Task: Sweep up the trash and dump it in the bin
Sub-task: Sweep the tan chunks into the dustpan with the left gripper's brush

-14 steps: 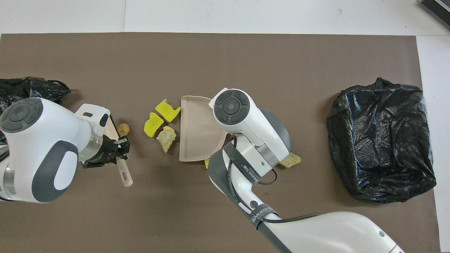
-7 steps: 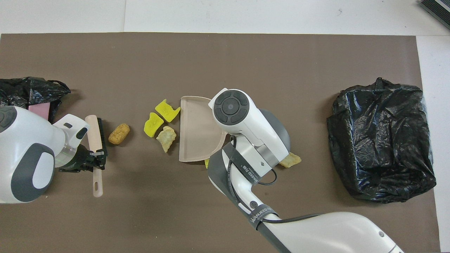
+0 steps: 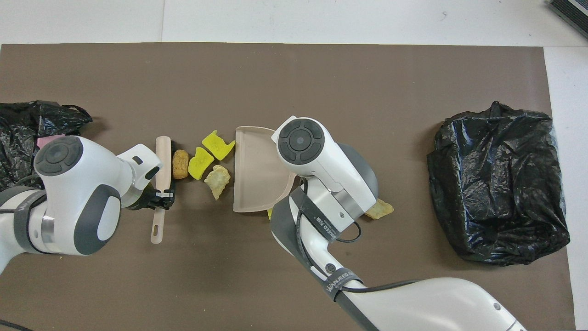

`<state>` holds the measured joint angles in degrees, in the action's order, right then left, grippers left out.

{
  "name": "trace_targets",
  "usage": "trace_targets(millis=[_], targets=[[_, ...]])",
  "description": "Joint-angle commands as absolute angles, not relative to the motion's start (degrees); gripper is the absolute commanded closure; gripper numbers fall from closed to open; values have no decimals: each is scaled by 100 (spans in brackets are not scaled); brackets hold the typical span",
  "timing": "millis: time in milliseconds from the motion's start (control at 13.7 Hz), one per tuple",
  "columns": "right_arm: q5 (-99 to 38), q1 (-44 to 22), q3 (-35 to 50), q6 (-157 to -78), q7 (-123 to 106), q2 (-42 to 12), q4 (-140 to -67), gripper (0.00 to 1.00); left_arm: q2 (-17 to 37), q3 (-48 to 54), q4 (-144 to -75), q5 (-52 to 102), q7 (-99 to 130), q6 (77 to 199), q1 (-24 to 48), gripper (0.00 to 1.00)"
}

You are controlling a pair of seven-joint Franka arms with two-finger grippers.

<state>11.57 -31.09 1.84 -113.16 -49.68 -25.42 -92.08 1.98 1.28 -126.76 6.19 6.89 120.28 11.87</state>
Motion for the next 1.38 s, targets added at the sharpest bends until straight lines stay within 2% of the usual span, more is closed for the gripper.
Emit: trace_targets(millis=[0, 583, 947, 1311], targets=[[1248, -3085, 220, -11391, -5106, -2558, -9237, 100, 421, 62, -12524, 992, 124, 12252, 1528, 100], [1248, -3076, 220, -11399, -5089, -2558, -9229, 100, 343, 105, -12525, 2021, 366, 12410, 2707, 100], [1257, -3059, 220, -11435, -5106, -2558, -9193, 100, 343, 79, -12463, 1934, 642, 12516, 2462, 100], [1195, -2936, 220, -11548, -5142, -2558, -9167, 100, -96, 70, -12515, 1365, 1307, 12305, 2021, 100]])
